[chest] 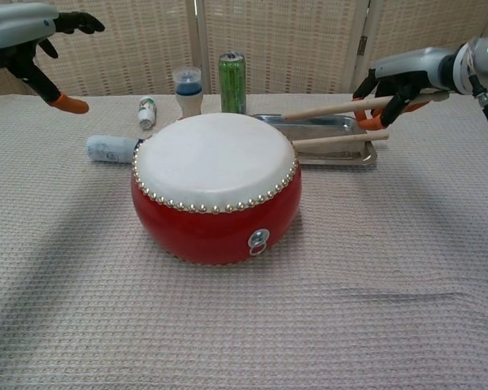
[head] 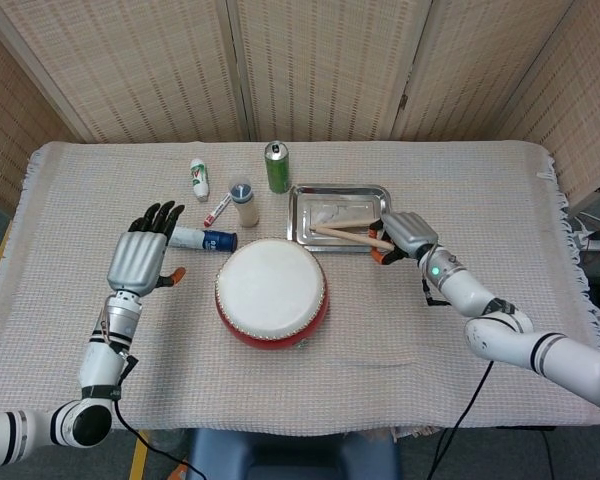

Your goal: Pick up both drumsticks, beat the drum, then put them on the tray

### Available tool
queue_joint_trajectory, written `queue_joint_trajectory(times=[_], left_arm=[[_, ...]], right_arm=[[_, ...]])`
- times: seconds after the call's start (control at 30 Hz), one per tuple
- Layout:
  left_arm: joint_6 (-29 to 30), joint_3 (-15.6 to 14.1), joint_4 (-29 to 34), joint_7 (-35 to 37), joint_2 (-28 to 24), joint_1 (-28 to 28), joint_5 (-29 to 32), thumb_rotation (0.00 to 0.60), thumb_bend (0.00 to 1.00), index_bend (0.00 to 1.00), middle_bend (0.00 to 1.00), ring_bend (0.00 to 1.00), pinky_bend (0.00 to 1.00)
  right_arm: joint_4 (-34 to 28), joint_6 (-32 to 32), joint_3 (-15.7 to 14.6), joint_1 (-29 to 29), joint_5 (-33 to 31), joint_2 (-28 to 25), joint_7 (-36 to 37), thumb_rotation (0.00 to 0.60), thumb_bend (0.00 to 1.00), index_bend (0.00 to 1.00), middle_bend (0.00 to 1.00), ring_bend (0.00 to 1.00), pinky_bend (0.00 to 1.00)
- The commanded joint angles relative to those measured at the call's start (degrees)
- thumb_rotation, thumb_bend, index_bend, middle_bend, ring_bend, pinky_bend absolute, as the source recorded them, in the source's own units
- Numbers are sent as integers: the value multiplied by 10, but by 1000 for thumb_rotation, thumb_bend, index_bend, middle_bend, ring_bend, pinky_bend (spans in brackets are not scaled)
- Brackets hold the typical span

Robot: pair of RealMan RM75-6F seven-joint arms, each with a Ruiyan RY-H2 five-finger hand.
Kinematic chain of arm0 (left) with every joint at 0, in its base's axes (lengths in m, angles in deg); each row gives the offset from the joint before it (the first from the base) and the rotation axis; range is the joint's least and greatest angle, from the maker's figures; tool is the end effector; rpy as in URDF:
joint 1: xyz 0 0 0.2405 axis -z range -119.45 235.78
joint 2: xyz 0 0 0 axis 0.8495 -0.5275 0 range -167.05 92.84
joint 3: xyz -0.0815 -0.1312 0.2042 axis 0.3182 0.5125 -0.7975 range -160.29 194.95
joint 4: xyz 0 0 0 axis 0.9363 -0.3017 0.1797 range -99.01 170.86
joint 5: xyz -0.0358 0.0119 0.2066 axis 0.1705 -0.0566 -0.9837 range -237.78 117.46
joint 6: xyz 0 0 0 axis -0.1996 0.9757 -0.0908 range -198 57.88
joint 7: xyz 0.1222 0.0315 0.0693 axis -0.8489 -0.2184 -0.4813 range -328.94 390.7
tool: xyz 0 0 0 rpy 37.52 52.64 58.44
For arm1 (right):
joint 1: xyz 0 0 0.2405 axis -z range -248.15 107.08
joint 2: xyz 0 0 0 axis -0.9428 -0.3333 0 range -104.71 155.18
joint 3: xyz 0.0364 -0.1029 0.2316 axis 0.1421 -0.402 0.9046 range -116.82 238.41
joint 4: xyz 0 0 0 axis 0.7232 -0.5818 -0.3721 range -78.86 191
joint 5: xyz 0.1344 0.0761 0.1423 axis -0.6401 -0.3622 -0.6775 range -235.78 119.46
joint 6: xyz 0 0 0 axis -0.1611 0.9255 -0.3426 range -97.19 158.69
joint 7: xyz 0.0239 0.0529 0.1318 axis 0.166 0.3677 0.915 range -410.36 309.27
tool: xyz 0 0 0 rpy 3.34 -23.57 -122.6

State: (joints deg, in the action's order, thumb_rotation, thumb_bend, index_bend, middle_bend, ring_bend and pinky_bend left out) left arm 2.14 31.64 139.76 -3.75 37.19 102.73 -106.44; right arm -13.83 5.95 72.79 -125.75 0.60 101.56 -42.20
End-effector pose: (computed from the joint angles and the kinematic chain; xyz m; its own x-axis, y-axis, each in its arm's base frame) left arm -0.1285 0.3548 0.0906 0.4583 0.0466 0.8876 0.8824 -0.1435 -0.4481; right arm -0.1682 -0.4434 0.0522 0.3250 -0.5040 0.8002 -0.9448 -0.2109 0.2509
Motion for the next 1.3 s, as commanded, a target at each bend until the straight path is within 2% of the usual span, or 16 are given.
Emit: queue_joint_trajectory(times=[0.03, 0.3, 0.57, 0.73, 0.83, 0.93, 1.3], left_arm=[[-3, -1, -3, 3, -1, -2, 1, 600, 246, 0, 0, 0, 185], [-12, 1, -10, 16, -9, -9, 8, 600, 247, 0, 0, 0, 185], [-20, 0, -13, 26, -16, -15, 8, 600, 246, 0, 0, 0, 185], [-25, 0, -15, 31, -18, -17, 8, 600, 247, 0, 0, 0, 185], [-27, -1, -15, 35, -20, -18, 7, 600, 246, 0, 0, 0, 185], [-29, -1, -17, 38, -21, -20, 5, 600, 246, 0, 0, 0, 184], [-33, -2, -17, 53, -25, -27, -2, 600, 246, 0, 0, 0, 178]], right_arm=[[59, 21, -9, -10, 24, 40, 9, 600, 466, 1000, 931, 1000, 1000], [173, 36, -14, -24, 71, 122, 31, 600, 466, 1000, 931, 1000, 1000], [239, 45, -12, -39, 113, 170, 63, 600, 466, 1000, 931, 996, 1000], [285, 43, -17, -50, 130, 200, 53, 600, 463, 991, 916, 909, 1000], [310, 42, -14, -58, 128, 217, 45, 600, 449, 931, 858, 849, 1000], [332, 39, -10, -64, 123, 232, 34, 600, 387, 853, 814, 816, 1000], [387, 32, 6, -81, 90, 265, -36, 600, 198, 652, 752, 788, 1000]])
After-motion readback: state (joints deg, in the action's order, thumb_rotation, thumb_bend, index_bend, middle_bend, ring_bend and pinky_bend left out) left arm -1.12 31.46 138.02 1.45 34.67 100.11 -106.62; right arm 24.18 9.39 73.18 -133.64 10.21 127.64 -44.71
